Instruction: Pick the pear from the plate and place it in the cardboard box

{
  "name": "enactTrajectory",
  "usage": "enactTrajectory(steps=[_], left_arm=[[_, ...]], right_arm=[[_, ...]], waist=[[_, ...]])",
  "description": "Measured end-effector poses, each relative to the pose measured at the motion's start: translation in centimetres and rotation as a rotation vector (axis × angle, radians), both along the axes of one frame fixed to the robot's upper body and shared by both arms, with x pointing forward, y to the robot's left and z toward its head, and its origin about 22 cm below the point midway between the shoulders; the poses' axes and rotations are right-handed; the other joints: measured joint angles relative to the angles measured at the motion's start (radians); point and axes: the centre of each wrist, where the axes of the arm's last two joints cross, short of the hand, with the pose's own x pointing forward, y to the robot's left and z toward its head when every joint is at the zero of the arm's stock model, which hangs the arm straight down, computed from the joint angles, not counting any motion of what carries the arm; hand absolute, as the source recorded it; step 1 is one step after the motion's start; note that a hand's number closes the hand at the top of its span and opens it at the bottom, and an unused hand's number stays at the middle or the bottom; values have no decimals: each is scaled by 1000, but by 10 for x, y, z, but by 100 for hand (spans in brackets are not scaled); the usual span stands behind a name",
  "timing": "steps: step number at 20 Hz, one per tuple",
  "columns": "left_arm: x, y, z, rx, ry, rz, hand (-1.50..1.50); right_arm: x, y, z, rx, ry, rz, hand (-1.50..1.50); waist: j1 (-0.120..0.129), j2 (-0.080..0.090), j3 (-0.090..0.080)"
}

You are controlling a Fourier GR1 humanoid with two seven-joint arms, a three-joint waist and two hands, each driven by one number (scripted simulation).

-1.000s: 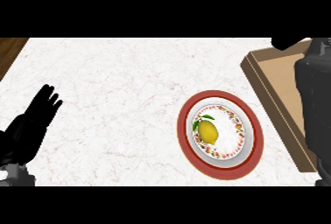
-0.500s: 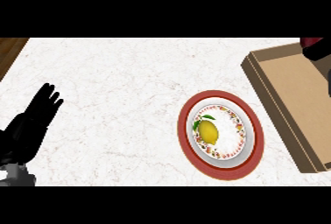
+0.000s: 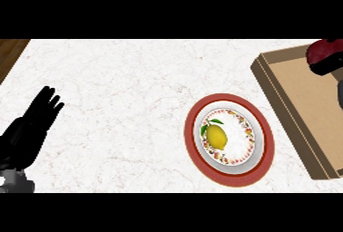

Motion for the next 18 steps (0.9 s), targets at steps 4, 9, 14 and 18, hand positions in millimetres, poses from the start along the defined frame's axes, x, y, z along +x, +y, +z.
enactTrajectory(steps=[4,9,14,18], left_arm=[[-1,3,-3,3,0,4,0],[-3,1,-6,2,6,3,0],[0,2,-5,2,6,11,0],[-1,2,-6,4,3,13,0]], right_arm=[[2,-18,-29,97,84,-67,-150],[-2,-22,-61,166,109,-36,-150],[-11,-24,-66,234,-63,4,-150],[-20,-36,-52,341,-297,-38,-150]], waist=[[2,0,0],[-1,-1,0],[-7,-3,1],[-12,-4,1]])
